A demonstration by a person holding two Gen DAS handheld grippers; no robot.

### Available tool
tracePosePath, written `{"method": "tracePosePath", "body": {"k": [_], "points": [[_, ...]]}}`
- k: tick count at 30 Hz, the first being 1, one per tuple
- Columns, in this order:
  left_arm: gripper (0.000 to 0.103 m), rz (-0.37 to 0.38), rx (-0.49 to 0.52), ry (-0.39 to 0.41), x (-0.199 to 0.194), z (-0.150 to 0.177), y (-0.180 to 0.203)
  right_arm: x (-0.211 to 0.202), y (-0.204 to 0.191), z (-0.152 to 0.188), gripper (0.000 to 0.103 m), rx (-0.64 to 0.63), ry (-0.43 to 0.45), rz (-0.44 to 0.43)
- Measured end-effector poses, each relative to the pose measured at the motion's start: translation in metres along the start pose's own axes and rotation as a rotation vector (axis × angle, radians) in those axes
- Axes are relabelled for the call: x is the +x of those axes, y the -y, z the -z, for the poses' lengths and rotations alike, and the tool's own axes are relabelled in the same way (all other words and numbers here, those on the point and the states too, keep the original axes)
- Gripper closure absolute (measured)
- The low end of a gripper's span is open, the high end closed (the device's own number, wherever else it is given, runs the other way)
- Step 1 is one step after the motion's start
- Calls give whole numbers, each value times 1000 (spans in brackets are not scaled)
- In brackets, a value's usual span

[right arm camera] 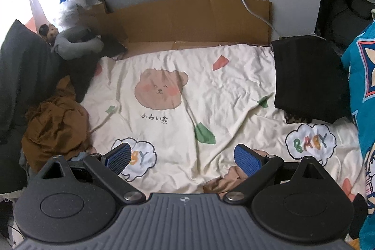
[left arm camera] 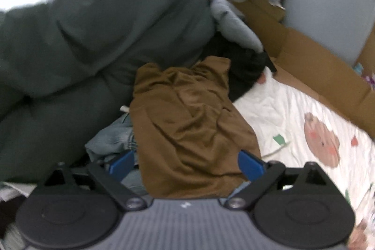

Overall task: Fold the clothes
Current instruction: 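Move the left tool down onto the brown T-shirt on the clothes pile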

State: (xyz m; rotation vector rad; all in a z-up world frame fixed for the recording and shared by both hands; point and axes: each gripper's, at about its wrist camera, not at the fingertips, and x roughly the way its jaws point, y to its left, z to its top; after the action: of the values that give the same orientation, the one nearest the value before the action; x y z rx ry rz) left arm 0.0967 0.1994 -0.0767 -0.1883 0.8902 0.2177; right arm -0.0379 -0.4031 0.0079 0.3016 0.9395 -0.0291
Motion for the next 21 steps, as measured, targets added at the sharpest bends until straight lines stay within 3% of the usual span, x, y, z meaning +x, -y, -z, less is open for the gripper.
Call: {"method": "tracePosePath", "body": {"k": [4, 9, 15, 21], "points": [[8, -5, -32, -17, 22, 2, -20, -3, 6, 4, 5, -6, 10, -49], [20, -3, -60, -86, 60, 14, -38, 0, 10, 8, 5, -5, -10, -126], [21, 16, -192, -110, 99, 32, -57, 6, 13, 13, 6, 3, -13, -97], [21, 23, -222, -144, 134, 40, -59, 12, 20, 14, 6, 24, -31, -75]]}}
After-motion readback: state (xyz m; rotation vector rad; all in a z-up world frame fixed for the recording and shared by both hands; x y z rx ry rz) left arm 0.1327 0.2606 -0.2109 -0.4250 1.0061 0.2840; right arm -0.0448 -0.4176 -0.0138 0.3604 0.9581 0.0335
